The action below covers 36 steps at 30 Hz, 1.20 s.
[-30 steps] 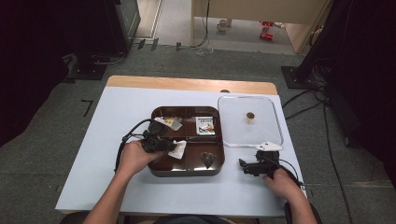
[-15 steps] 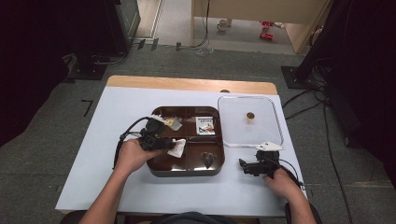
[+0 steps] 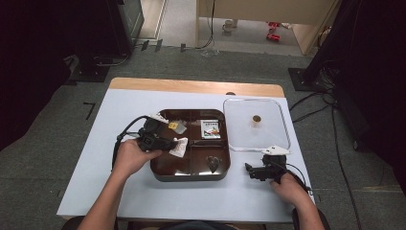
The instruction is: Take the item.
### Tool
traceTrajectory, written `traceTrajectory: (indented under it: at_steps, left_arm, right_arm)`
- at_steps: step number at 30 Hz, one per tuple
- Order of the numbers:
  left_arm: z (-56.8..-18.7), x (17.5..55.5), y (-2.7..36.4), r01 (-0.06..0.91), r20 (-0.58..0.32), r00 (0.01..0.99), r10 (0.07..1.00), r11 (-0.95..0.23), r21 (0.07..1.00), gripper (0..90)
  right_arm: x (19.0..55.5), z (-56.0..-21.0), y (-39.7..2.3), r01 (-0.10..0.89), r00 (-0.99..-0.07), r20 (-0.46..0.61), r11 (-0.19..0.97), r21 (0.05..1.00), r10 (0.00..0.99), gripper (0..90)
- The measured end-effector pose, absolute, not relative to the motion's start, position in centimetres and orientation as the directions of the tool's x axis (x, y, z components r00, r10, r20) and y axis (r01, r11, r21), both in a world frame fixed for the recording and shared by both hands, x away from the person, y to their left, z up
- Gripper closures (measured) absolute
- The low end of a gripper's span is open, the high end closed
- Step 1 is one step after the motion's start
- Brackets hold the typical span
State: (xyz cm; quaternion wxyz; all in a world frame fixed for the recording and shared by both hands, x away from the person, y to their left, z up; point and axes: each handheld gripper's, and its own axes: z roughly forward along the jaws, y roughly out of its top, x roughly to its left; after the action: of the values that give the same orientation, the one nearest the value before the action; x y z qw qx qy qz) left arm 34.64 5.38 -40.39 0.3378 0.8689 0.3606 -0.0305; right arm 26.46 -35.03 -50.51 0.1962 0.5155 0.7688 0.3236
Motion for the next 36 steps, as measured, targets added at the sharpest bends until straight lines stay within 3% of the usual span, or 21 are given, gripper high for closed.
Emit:
traceTrajectory:
  at_steps: [19,36]
  left_arm:
    - [-39.3,34.9,7.0,0.658,-0.308,0.720,0.622,-0.470,0.589,86.5]
    - [-37.9,35.0,11.1,0.668,-0.302,0.677,0.671,-0.388,0.635,86.5]
  right_arm:
    - [26.4,-50.5,-35.0,0.666,-0.391,0.030,0.260,0.699,0.920,0.0]
    - [26.4,-50.5,-35.0,0.665,-0.391,0.028,0.261,0.700,0.920,0.0]
